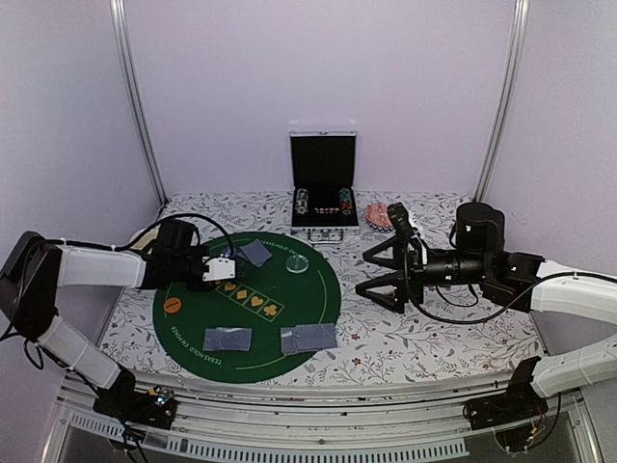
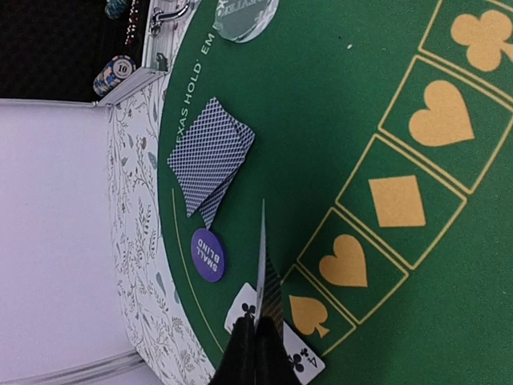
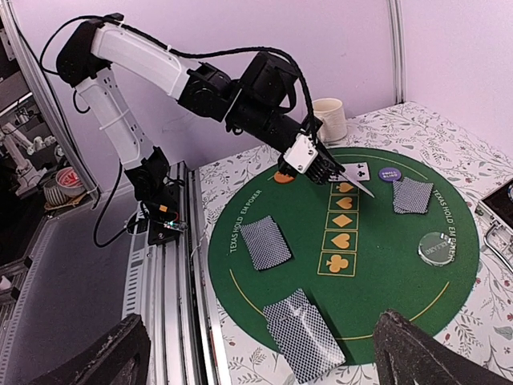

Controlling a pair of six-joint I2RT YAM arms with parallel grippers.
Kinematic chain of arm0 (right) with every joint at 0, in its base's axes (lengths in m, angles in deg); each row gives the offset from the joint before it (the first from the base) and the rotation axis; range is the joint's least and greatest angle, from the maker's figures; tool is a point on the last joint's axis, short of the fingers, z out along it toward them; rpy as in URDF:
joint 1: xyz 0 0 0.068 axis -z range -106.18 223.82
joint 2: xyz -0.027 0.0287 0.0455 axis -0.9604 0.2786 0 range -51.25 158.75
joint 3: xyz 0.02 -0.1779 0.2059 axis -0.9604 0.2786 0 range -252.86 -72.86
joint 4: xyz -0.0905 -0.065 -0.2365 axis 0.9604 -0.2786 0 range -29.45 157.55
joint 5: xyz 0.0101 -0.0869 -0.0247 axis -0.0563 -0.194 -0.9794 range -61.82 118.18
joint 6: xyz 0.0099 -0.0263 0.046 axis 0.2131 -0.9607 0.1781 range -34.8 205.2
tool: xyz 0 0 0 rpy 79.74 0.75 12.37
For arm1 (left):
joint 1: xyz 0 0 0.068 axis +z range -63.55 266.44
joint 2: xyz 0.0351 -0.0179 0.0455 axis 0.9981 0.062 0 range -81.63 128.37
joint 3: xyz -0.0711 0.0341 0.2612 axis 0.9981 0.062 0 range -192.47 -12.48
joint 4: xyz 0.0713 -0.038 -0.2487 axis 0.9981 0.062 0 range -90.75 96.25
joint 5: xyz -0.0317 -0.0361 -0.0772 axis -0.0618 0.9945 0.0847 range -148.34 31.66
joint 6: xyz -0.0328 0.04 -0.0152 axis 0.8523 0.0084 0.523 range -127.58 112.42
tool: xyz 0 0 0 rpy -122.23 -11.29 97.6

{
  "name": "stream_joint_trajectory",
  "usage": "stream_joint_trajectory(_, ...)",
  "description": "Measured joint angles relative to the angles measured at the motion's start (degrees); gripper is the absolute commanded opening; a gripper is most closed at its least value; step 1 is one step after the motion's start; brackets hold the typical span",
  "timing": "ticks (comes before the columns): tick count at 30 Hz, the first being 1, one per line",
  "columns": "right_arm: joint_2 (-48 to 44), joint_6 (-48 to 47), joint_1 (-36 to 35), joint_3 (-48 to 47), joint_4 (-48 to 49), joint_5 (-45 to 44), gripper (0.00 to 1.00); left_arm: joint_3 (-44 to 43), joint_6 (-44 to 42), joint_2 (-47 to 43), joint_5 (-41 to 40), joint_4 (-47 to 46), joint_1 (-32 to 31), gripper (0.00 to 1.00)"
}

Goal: Distribute texas hold em gaming equipment
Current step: Flop the poker card into the community card area.

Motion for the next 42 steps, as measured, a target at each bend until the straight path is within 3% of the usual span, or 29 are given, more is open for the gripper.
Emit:
stream_joint_trajectory(8,0.0,-1.09,0.09,0.2,-0.09,0.0,0.99,-0.92,-2.71,2.51,2.99,-0.59,1.18,0.0)
stream_joint_trajectory(16,0.02,-1.51,0.09,0.22,-0.09,0.04,0.99,-0.28,-4.04,2.19,8.13,5.46,1.75,0.0)
stream_joint_trajectory(24,0.0,-1.84,0.11,0.55,-0.09,0.0,0.99,2.47,-5.97,2.91,7.26,7.06,1.77,0.0)
stream_joint_trajectory(42,0.79,-2.36,0.42,0.83,-0.22,-0.24,0.99,-0.17,-8.48,9.22,7.15,4.94,5.2,0.0)
